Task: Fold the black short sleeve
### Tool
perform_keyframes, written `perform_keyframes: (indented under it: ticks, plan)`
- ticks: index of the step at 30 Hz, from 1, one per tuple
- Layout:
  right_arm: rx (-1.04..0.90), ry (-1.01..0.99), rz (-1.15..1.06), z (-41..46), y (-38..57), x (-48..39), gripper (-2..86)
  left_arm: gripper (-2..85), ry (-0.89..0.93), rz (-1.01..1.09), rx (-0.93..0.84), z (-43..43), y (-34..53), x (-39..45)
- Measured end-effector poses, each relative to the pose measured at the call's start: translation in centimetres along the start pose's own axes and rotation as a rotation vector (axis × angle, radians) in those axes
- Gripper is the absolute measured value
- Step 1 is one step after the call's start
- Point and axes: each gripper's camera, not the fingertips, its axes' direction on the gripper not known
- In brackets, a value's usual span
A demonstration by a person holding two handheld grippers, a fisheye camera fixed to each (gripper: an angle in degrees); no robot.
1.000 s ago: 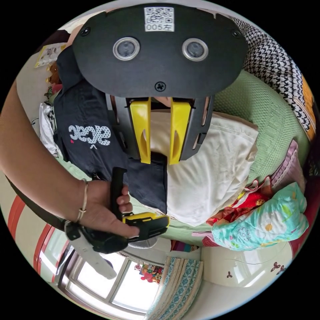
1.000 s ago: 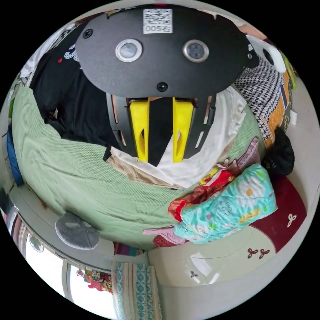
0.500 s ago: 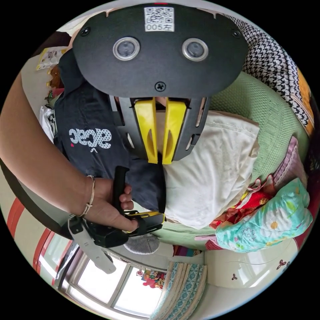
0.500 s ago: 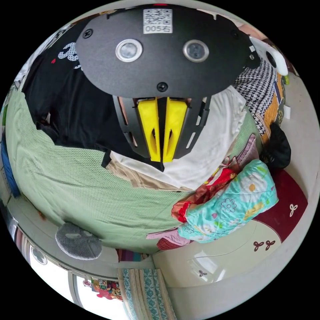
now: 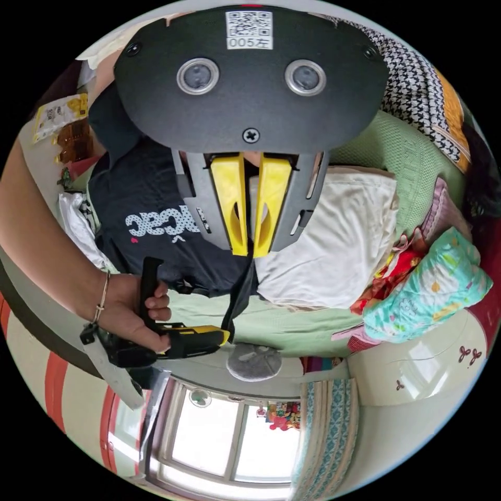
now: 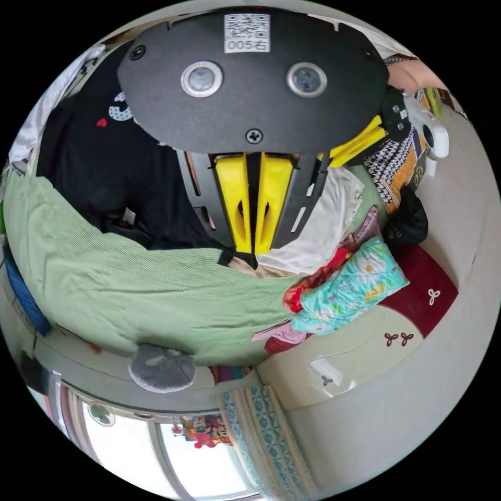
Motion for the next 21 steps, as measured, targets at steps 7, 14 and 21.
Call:
perform_keyframes:
  ticks: [7, 14, 21]
  plan:
    - [-0.137, 0.072, 0.217, 1.7, 5.6, 9.6, 5.6, 4.8, 0.02, 0.126, -0.08, 1.3, 1.0, 5.8]
    - [-0.197, 0.052, 0.14, 3.6, 7.9, 9.8, 6.2, 4.9, -0.044, 0.089, -0.163, 3.5, 0.1, 6.3]
    - [-0.304, 0.069, -0.101, 7.4, 8.8, 4.1, 5.6, 4.8, -0.083, 0.09, -0.203, 5.5, -1.3, 7.6]
